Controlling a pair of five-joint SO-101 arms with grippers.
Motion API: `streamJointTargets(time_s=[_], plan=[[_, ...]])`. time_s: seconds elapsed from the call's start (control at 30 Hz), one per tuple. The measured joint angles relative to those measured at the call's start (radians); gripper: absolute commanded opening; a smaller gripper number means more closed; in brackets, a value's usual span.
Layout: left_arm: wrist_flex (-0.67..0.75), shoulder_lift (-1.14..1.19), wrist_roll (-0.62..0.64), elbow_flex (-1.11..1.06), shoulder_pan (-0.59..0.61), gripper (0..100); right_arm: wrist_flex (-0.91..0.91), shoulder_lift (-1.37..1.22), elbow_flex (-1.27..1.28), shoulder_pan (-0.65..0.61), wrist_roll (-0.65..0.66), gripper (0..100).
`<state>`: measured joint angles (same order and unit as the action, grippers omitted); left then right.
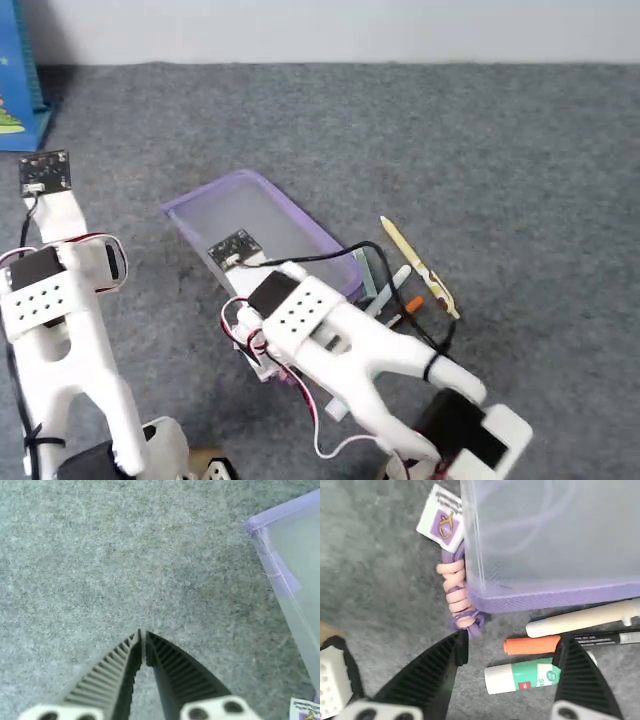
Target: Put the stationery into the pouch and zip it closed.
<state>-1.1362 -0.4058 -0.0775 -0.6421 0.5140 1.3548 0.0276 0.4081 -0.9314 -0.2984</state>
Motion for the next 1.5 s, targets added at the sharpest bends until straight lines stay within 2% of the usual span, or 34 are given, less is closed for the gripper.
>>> streamJointTargets(time_s=[0.3, 0.5, 0.7, 0.87, 1.13, 1.5], plan=[[0.000, 0.000, 0.000, 0.000, 0.000, 2, -0.043, -0.178, -0.005, -0.061, -0.028, 29.2], [0.000, 0.000, 0.000, 0.000, 0.000, 2, -0.071, -0.187, -0.005, -0.080, -0.038, 29.1], [0.000, 0.000, 0.000, 0.000, 0.000, 2, -0.077, -0.187, -0.005, -0.176, -0.038, 29.1], [0.000, 0.000, 0.000, -0.018, 0.000, 2, -0.077, -0.189, -0.009, -0.209, -0.043, 27.9], [0.000, 0.000, 0.000, -0.021, 0.000, 2, -0.087, -0.196, -0.068, -0.207, -0.072, 11.4], [0.000, 0.000, 0.000, -0.021, 0.000, 2, -0.091, -0.196, -0.071, -0.118, -0.074, 10.9]])
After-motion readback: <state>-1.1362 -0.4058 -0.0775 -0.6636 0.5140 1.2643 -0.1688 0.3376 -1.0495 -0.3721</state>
